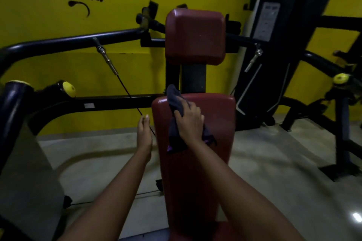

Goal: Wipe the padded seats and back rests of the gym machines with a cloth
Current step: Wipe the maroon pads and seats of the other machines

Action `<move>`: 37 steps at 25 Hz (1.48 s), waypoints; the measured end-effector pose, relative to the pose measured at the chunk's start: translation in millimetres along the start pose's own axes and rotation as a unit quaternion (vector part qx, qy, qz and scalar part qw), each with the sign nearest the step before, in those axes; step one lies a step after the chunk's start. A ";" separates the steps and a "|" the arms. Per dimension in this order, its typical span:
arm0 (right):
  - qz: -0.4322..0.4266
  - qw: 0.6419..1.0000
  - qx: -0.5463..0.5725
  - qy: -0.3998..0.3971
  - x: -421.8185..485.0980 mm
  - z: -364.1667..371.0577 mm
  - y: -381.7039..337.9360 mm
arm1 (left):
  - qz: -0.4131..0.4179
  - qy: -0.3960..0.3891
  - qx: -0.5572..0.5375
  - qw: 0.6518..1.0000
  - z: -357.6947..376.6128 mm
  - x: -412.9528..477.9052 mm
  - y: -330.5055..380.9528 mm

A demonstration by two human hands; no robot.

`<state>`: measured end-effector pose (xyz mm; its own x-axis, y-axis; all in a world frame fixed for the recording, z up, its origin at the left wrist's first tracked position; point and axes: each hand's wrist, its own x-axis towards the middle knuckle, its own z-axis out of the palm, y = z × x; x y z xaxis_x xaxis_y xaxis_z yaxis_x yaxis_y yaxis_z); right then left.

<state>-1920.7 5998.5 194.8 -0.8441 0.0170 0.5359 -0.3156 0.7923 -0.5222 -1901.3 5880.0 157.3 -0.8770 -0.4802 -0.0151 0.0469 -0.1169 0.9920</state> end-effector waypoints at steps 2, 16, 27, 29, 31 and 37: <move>-0.083 0.993 -0.079 -0.017 14.0 35.6 -9.5 | -0.009 0.021 -0.004 1.000 4.9 23.1 -9.1; -0.052 0.986 -0.127 0.094 80.0 57.9 65.4 | 0.023 0.013 0.076 0.997 53.0 71.0 -29.6; -0.050 0.985 -0.141 0.085 92.9 37.0 97.6 | 0.034 -0.022 0.125 0.991 47.2 74.2 -34.7; 0.020 0.987 -0.124 0.100 97.9 22.6 119.9 | 0.034 -0.027 0.136 0.990 46.1 72.3 -32.6; 0.102 0.982 -0.108 0.117 98.3 13.2 137.3 | 0.029 -0.034 0.140 0.989 45.0 72.2 -33.5; 0.287 0.927 -0.037 0.238 62.5 45.4 123.2 | 0.026 -0.095 0.111 0.989 37.2 75.8 -34.9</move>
<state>-2032.0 6069.6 133.8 -0.5709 0.7020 0.4257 0.1719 0.6093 -0.7741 -1987.1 5880.1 126.1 -0.9514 -0.3053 0.0391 0.0065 0.1071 0.9942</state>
